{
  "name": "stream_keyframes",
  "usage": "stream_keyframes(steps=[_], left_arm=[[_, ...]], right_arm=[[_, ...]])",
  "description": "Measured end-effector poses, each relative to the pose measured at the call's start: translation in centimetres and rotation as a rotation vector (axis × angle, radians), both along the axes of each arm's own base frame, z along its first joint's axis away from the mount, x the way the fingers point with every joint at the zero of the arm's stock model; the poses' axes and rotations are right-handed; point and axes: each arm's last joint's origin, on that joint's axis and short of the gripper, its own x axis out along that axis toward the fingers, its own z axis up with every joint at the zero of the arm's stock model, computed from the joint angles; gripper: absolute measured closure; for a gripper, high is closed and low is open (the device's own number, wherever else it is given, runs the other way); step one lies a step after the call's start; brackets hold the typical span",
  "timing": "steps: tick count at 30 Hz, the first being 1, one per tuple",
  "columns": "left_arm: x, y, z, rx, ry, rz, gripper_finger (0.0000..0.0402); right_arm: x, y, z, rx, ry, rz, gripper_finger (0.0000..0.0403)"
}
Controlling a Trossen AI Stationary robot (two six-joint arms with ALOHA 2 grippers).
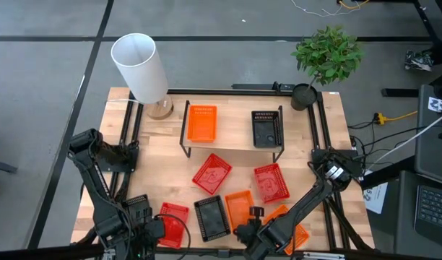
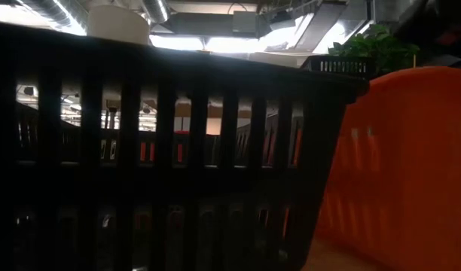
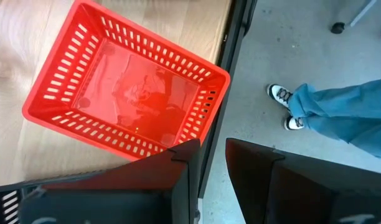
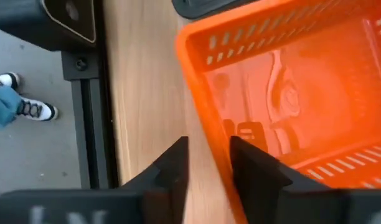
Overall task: Stack baskets on shelf by color
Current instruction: Put the left orange bin on top of the other orange bin on the shelf
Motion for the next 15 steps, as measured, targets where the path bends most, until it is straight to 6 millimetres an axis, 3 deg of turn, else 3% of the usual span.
stream_keyframes(steps=[3, 7, 11, 15], left_arm=[[0.0, 0.0, 0.0, 0.0, 0.0, 0.0, 0.0333], [0.0, 0.0, 0.0, 0.007, -0.004, -0.012, 0.0333], [0.0, 0.0, 0.0, 0.02, -0.012, -0.031, 0.0333], [0.1, 0.1, 0.0, 0.038, -0.042, -0.021, 0.0333]], right_arm=[[0.0, 0.1, 0.0, 0.059, 0.032, -0.055, 0.0375], [0.1, 0.2, 1.3, 0.084, 0.045, -0.087, 0.0395], [0.4, 0.4, 5.1, 0.065, 0.034, -0.091, 0.0398], [0.6, 0.5, 10.3, 0.078, -0.044, -0.083, 0.0399]])
